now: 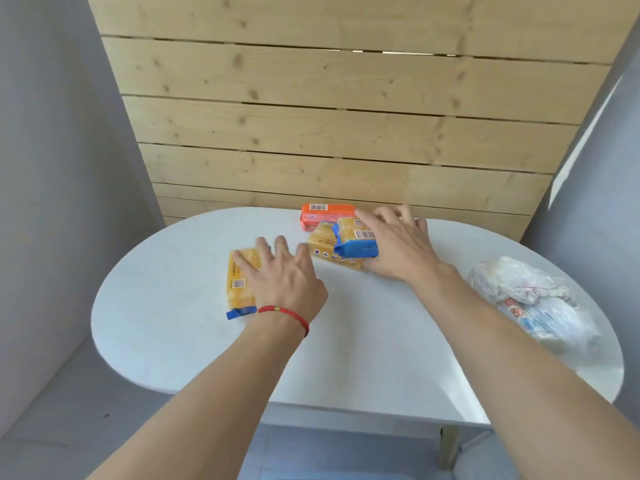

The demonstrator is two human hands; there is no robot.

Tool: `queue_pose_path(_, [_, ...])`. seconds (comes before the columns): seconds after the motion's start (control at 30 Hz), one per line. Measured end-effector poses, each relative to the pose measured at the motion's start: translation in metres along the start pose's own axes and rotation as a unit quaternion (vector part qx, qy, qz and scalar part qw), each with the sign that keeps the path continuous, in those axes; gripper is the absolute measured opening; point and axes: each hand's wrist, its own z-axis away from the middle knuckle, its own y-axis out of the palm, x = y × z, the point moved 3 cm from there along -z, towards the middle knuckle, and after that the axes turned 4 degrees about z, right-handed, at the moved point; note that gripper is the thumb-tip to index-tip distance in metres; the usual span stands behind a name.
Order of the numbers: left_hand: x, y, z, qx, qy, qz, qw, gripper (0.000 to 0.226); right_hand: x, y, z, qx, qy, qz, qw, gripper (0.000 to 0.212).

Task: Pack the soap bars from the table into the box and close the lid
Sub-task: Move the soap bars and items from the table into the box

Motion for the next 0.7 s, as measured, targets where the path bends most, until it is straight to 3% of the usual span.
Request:
queue_pose_path(0.17, [0.025, 0.01, -0.015, 0.053, -0.152, 0.04, 0.986, 0.079, 0.006, -0.009, 0.005, 0.018, 0.05, 0.001, 0.999, 0.079])
queue_pose_path(0.23, [0.028, 0.011, -0.016, 0.054, -0.175, 0.053, 0.982, 0.073, 0.013, -0.019, 0.011, -0.001, 0.049, -0.041, 0.998, 0.077])
queue_pose_path(0.33, [0.033, 0.007, -0.014, 0.039, -0.173, 0.069, 0.982, 0.06, 0.035, -0.026, 0.008, 0.017, 0.011, -0.091, 0.996, 0.074])
queue_pose_path(0.43, [0.035, 0.0, -0.004, 0.052, -0.155, 0.098, 0.982, 0.065, 0.053, -0.024, 0.01, 0.061, -0.001, -0.092, 0.994, 0.069])
queue_pose_path(0.53, [0.047, -0.009, 0.004, 0.07, -0.151, 0.13, 0.977, 0.072, 0.066, -0.023, 0.015, 0.052, 0.012, -0.106, 0.993, 0.056])
queue_pose_path(0.63, [0.062, -0.026, 0.013, 0.091, -0.146, 0.19, 0.967, 0.089, 0.074, -0.02, 0.028, 0.086, 0.072, -0.239, 0.964, 0.042])
queue_pose_path(0.7, [0.069, -0.038, 0.029, 0.117, -0.126, 0.233, 0.957, 0.099, 0.078, -0.02, 0.039, 0.109, 0.086, -0.302, 0.943, 0.049])
